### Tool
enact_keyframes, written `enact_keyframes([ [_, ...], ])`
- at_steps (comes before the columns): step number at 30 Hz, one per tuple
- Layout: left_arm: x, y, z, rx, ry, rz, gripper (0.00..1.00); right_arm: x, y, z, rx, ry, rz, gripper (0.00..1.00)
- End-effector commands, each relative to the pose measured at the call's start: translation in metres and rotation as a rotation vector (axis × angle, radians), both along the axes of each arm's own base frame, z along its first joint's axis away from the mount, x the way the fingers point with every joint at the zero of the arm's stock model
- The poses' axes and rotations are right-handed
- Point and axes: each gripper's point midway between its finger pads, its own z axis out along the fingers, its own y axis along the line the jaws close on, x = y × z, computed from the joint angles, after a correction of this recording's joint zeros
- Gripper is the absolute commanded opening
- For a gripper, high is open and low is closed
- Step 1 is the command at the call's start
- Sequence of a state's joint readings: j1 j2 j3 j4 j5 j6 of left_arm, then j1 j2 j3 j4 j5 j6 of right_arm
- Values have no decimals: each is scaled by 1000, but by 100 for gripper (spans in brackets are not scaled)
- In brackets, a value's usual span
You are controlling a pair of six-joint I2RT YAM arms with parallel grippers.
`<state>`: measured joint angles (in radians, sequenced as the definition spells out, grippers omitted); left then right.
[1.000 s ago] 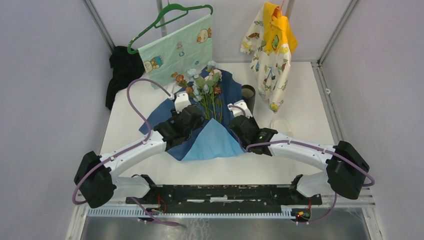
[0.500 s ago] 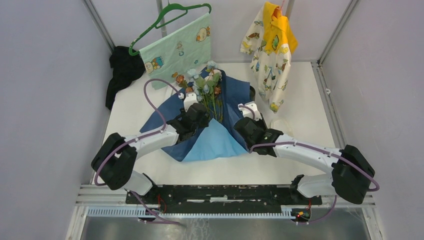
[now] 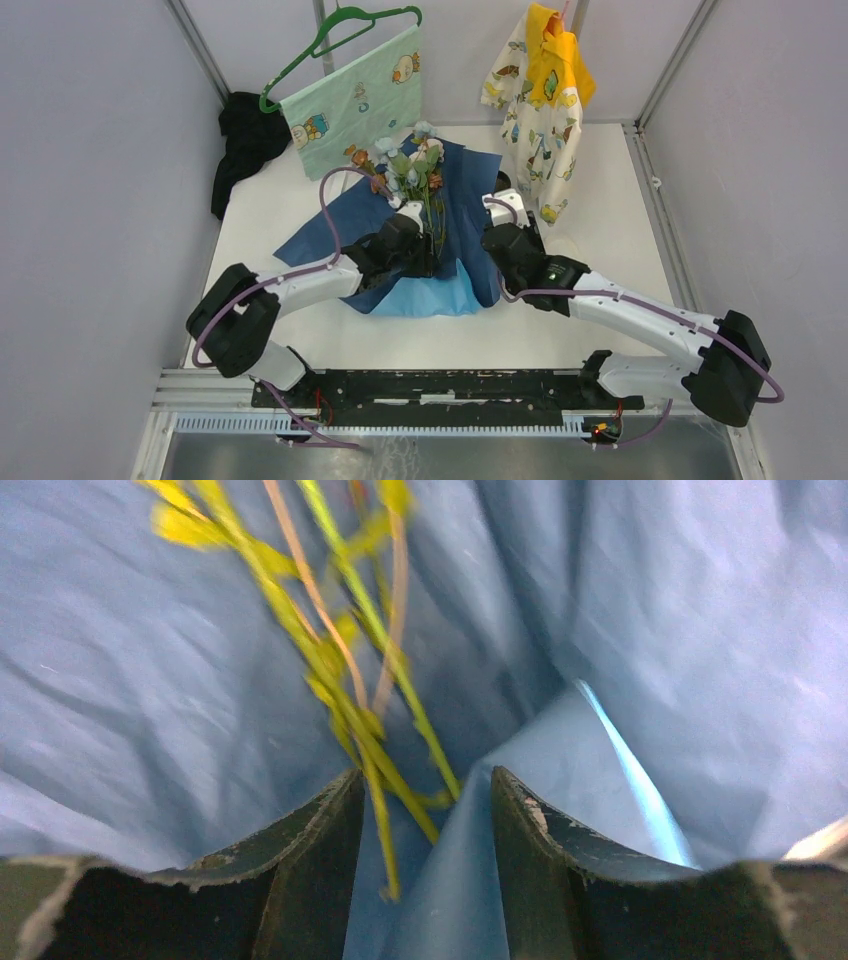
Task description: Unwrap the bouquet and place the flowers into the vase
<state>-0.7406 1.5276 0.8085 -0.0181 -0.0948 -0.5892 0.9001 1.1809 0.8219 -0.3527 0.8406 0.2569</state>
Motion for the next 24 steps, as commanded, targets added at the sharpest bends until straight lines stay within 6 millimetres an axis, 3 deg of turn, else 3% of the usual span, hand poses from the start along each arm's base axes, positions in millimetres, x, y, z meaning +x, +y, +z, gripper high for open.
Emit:
enact_keyframes([
  [1,-65,-18,18,-29,57,-283,56,12,14,53,101,-112,34,55],
  [5,-111,-14,12,-10,142,-366,56,17,27,70,144,-136,78,57],
  [17,-230,-39,48,-310,375,-726,58,33,92,88,219,-111,283,58],
  [21,-241,-42,78,-358,311,-786,62,31,109,88,241,-80,347,59],
  [24,-239,-40,101,-383,242,-789,63,28,107,89,251,-81,354,59],
])
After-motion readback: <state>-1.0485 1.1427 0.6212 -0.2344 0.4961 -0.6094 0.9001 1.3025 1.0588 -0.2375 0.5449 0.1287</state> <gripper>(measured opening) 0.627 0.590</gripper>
